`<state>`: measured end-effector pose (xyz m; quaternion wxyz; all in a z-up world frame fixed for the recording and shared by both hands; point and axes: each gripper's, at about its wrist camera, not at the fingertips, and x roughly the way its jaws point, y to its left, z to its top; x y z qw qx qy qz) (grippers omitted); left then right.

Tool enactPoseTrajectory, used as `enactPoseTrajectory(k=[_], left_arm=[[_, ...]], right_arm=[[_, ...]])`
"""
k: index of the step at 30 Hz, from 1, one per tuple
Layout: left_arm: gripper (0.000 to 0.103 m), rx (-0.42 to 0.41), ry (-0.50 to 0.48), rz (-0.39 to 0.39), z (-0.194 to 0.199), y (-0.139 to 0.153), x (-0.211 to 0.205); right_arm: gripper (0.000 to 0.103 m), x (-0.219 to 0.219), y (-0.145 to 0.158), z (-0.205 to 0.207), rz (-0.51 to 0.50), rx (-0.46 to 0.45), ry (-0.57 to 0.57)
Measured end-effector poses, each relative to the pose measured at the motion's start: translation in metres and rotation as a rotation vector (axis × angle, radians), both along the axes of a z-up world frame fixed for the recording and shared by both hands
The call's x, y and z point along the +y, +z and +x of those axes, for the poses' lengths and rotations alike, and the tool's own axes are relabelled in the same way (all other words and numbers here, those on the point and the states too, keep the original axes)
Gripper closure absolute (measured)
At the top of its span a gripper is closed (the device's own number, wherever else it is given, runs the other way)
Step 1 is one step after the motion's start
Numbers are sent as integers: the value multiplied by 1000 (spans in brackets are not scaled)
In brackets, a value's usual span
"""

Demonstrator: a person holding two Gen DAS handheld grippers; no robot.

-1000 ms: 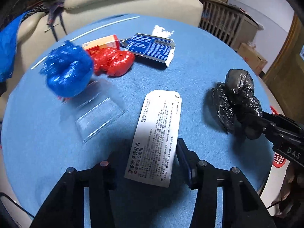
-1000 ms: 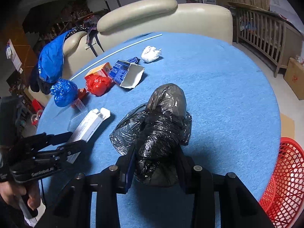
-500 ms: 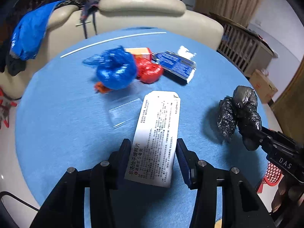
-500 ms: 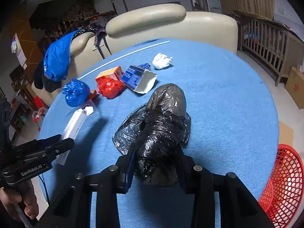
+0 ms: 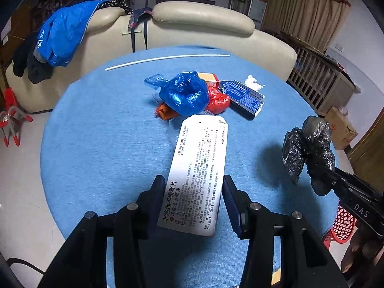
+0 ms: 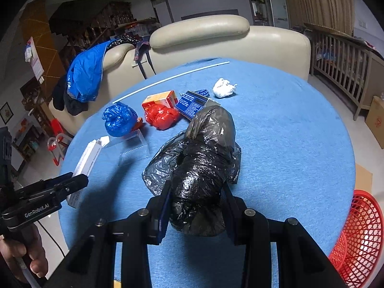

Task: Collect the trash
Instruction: 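Carry the black bag to the red basket and open the right gripper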

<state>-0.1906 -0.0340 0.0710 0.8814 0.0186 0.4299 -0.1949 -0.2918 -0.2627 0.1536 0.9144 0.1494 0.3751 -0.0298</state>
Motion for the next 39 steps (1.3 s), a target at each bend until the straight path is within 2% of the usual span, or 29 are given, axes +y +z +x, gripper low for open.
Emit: enactPoseTrajectory(k=[39], left_arm=[[53,-71,15,-18,-12,26,5]], right_arm=[[63,7,6,3,-3,-14,25]])
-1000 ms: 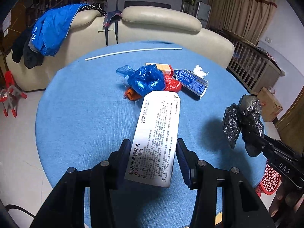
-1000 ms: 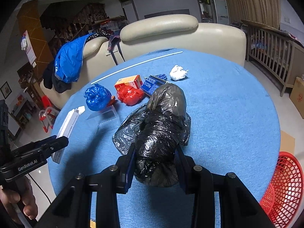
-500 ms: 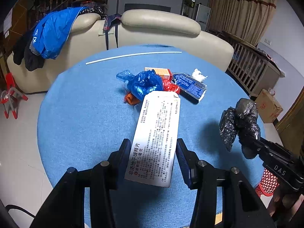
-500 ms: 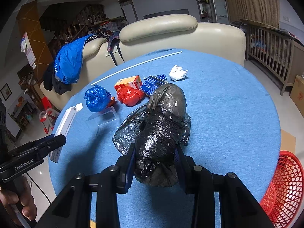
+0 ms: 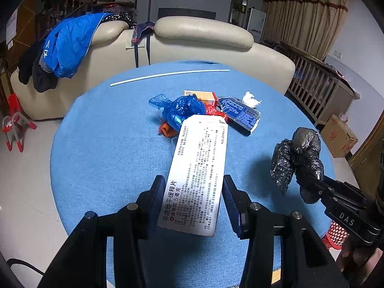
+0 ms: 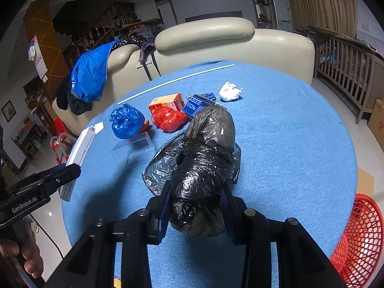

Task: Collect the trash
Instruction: 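Carry the black bag to the red basket and open the right gripper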

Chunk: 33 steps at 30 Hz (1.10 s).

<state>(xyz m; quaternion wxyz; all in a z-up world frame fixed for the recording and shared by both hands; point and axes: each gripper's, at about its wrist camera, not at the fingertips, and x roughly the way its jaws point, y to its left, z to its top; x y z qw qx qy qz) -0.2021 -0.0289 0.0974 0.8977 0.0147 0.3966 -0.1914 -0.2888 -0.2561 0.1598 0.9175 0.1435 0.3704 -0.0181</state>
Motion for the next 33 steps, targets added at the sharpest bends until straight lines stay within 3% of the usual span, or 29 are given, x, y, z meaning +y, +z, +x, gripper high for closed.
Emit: enactPoseTrajectory(k=[11,19,25,33], left_arm=[[53,-16,-8,7,-1,6,-8],[53,-39,-57,10,-7,15,-30],[53,-45,-137,5,-10,18,-65],[53,-52,-284,26,-25,21,-135]], right_arm=[[63,-13,7,-9,1,-21,-35],[63,-44,18,-31,6,-50,-118],[63,-81,22,-61,-6,-48,-210],[63,-152,17,-131,-11,-37,-404]])
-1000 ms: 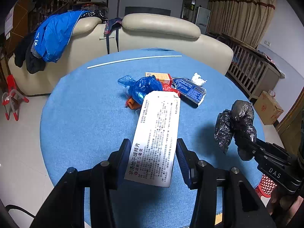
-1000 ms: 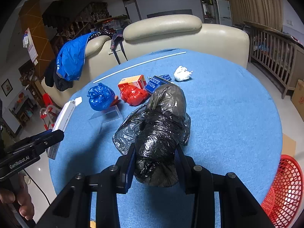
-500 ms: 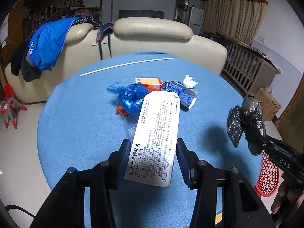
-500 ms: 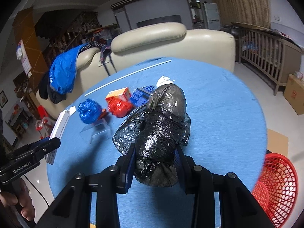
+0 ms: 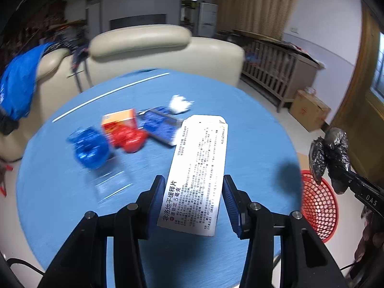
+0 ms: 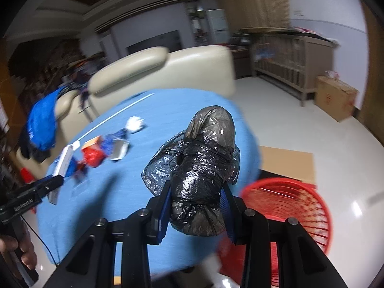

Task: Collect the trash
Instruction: 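Carry the black bag to the red basket and open the right gripper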

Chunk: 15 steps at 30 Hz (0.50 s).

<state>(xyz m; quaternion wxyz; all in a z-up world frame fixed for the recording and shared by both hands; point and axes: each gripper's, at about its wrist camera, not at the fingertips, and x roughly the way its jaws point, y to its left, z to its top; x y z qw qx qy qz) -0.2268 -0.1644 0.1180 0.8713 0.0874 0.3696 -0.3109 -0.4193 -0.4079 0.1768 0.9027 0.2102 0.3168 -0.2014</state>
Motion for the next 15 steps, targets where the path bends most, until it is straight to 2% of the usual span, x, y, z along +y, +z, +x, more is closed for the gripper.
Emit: enactPoseTrajectory(k=[4,8,11,15], left_arm=[[53,-11,-71,11,-15,4,-31],[53,-18,-133,16,-26,8,-59],[53,-25,-176,25,-35,9,-78],[53,-25,-219,30,-47,9,-99]], right_arm=[[63,-29,-13,-34,-7,40,-86],[63,-55,-40,-61,5,119,-147],[63,-66,-64,-67,11,185,-163],[63,-81,-92,-72,52,231,-180]])
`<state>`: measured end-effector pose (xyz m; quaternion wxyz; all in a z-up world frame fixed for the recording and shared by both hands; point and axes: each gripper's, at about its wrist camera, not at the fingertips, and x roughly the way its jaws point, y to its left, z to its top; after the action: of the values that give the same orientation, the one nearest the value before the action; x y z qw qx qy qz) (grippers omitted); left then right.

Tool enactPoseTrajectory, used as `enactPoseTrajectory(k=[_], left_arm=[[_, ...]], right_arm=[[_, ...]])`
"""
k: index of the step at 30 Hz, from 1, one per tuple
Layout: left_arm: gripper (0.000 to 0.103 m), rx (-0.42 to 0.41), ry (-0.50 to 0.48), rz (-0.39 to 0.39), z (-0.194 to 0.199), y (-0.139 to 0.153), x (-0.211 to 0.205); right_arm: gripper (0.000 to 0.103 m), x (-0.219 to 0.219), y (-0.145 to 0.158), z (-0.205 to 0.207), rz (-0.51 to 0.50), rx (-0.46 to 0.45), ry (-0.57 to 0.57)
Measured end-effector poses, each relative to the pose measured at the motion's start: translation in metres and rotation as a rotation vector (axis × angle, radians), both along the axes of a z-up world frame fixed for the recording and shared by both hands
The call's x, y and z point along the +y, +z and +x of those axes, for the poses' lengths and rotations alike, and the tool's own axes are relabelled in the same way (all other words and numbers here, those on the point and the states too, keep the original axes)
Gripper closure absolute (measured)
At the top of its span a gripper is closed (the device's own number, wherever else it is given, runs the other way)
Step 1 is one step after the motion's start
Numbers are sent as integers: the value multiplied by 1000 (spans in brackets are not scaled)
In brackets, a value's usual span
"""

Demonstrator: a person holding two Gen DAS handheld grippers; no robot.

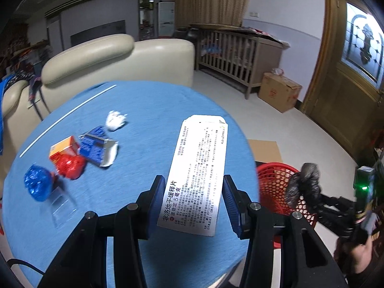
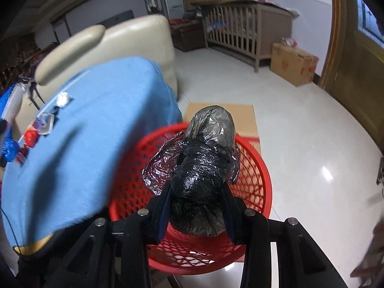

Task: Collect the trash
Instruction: 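Carry the black bag to the red basket and open the right gripper, then lower the white leaflet into the red basket and open the left gripper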

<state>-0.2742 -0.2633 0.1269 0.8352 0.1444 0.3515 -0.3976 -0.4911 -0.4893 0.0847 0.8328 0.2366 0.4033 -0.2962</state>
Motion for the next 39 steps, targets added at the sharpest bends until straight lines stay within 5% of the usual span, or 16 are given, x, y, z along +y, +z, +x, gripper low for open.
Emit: enactPoseTrajectory(k=[13,17,19,28,39], left_arm=[[53,13,-118,52,-36,-19,-61],[53,12,-150,69,-47,-21,-77],[53,10,-164,77,-52,-22,-83],[53,23,-243,123,-75,-36,-113],[53,51,-332,216,-101,-73,-150]], right_arm=[[61,-18,-40,8,72,69,-6],[46,-21,-41,7,95,55,-2],[38,-24,-38,6,90,54,-13],[37,-41,11,-43,61,-133,-168],[37,-53,43,-73,45,-241,-240]])
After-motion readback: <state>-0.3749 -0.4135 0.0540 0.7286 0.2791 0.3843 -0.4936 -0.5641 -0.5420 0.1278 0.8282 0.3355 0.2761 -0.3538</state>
